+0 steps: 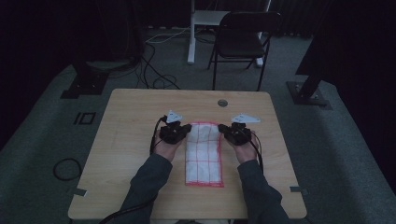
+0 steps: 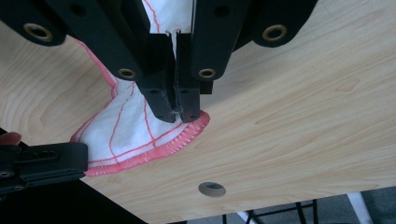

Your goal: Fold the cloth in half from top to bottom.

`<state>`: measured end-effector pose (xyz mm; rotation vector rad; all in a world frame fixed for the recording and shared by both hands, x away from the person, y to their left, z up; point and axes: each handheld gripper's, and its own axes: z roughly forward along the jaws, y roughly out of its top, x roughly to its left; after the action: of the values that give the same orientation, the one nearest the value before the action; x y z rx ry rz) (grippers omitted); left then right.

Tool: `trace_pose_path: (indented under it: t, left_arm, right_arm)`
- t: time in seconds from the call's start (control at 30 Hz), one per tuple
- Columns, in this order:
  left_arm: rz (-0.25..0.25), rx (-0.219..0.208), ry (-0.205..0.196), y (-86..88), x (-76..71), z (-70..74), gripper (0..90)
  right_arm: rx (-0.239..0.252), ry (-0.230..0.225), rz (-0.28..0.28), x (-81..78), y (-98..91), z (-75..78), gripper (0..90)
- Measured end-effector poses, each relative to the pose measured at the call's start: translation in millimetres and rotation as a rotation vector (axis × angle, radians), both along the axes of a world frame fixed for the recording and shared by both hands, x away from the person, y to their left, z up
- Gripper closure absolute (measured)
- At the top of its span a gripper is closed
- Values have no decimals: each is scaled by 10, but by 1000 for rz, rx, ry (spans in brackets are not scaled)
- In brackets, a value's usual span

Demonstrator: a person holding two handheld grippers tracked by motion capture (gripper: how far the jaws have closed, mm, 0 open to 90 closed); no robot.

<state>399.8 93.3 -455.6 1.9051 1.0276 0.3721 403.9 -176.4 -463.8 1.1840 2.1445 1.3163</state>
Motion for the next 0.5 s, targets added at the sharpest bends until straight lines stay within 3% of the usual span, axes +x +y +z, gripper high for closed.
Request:
trace_pose_path:
  t: [0.5]
  left_arm:
    - [-19, -12, 1, 93, -258, -67, 877]
  right_arm:
    - [8, -10, 55, -304, 17, -4, 868]
